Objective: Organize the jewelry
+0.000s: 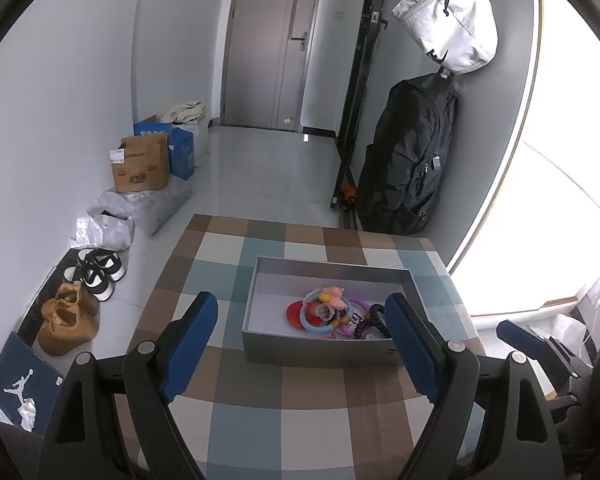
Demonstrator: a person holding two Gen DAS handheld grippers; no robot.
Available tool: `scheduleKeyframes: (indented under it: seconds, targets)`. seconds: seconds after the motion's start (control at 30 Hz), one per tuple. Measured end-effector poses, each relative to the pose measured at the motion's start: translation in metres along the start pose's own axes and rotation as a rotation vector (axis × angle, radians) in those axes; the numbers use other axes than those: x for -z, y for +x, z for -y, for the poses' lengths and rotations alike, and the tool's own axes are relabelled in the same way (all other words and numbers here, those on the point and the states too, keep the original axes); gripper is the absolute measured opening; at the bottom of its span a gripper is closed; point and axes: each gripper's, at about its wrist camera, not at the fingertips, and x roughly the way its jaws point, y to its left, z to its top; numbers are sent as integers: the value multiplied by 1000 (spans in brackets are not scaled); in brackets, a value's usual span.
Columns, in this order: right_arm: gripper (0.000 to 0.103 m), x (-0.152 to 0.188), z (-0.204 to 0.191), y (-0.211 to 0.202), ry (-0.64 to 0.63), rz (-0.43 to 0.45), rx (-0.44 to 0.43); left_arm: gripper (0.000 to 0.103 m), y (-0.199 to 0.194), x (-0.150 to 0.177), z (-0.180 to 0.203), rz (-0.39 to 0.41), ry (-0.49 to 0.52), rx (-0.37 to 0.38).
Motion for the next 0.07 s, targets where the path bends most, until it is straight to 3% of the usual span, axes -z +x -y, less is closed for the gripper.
scheduleKeyframes:
  seconds: [0.07]
  targets:
    - [103, 0, 0, 1, 1, -5, 3, 82, 2, 0, 0, -11, -2, 10]
